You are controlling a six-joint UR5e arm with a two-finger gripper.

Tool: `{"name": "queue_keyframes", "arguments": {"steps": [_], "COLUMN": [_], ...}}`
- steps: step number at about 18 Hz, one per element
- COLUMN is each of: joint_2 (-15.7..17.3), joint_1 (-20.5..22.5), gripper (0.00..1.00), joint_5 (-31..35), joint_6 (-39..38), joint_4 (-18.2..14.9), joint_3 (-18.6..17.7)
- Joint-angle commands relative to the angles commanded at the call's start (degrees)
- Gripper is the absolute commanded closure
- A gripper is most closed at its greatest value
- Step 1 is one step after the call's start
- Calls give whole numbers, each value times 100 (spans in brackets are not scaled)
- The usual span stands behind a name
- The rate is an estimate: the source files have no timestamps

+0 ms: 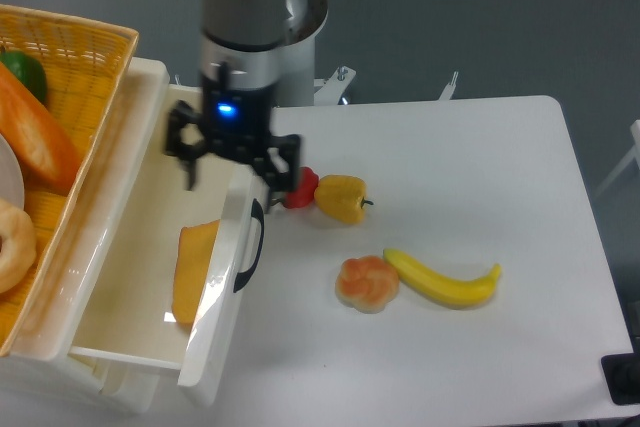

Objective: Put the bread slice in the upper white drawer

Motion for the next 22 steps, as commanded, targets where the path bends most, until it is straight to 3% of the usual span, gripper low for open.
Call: {"name": "queue_keyframes", "arguments": {"steps": [5,10,13,17,22], "joint_2": [-149,-518,-922,-1827,-1925], "joint_1": [835,1406,1705,2031,2322], "gripper": [0,0,0,0,0], "joint_5": [70,710,1001,1028,1028], "joint_6": [1232,2654,3674,4422,4785], "joint_4": [-26,-18,0,202,237], "joint_3": [9,-123,-141,9,26]}}
